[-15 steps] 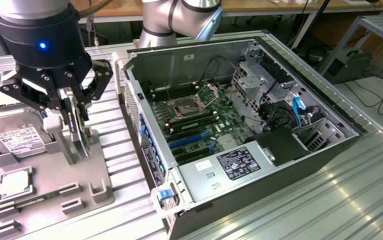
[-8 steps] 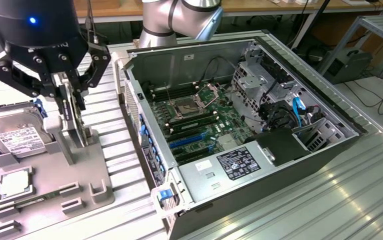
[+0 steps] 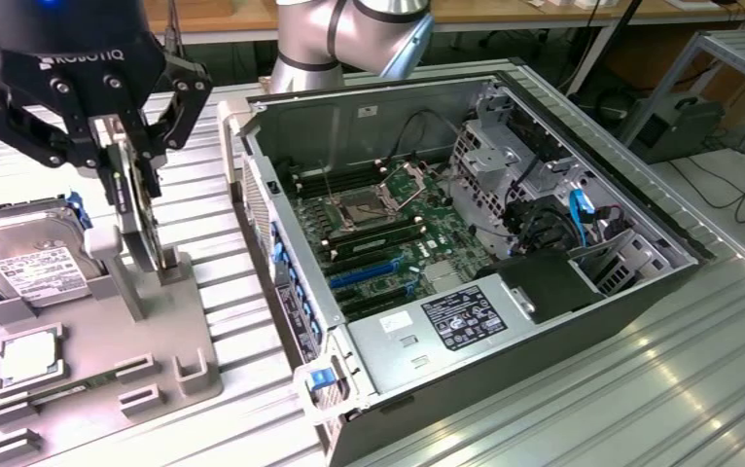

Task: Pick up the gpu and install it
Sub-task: 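Pick up the gpu and move the gpu toward the slot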

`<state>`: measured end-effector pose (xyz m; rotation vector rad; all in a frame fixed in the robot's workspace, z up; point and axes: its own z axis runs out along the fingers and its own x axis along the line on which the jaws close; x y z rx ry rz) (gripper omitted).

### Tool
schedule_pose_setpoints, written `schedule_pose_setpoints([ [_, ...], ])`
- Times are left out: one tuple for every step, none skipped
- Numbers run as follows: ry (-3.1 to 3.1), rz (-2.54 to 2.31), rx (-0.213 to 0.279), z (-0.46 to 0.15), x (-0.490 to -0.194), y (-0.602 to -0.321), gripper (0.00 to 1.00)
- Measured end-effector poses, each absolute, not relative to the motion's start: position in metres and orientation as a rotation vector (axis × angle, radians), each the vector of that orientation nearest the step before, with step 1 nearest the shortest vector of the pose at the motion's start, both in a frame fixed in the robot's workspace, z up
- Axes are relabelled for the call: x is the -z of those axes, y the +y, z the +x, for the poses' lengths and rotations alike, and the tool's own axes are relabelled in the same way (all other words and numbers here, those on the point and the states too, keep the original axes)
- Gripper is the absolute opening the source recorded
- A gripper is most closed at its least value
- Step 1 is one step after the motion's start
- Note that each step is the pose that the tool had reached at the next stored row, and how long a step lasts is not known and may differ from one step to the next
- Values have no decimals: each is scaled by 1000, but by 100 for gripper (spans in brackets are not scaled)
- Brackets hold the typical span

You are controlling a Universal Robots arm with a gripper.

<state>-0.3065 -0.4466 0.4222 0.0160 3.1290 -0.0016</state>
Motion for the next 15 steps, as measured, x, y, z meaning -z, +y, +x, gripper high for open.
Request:
schedule_pose_setpoints([
  [3129, 16, 2, -307, -425, -447, 30],
  [3129, 16, 2, -307, -427, -447, 30],
  [3129, 16, 2, -307, -429, -447, 30],
  [3129, 16, 2, -307, -429, -447, 30],
  [3129, 16, 1, -307, -429, -447, 30],
  [3129, 16, 1, -307, -429, -447, 30],
  [3129, 16, 2, -307, -430, -447, 30],
  [3129, 16, 2, -307, -430, -447, 30],
  [3129, 16, 2, -307, -430, -447, 30],
  [3129, 16, 2, -307, -430, -447, 30],
  [3129, 16, 0, -305, -430, -447, 30],
  [3129, 16, 0, -303, -430, -447, 30],
  [3129, 16, -1, -301, -430, -447, 30],
  [3129, 15, -1, -299, -430, -447, 30],
  [3129, 15, -1, -298, -430, -447, 30],
])
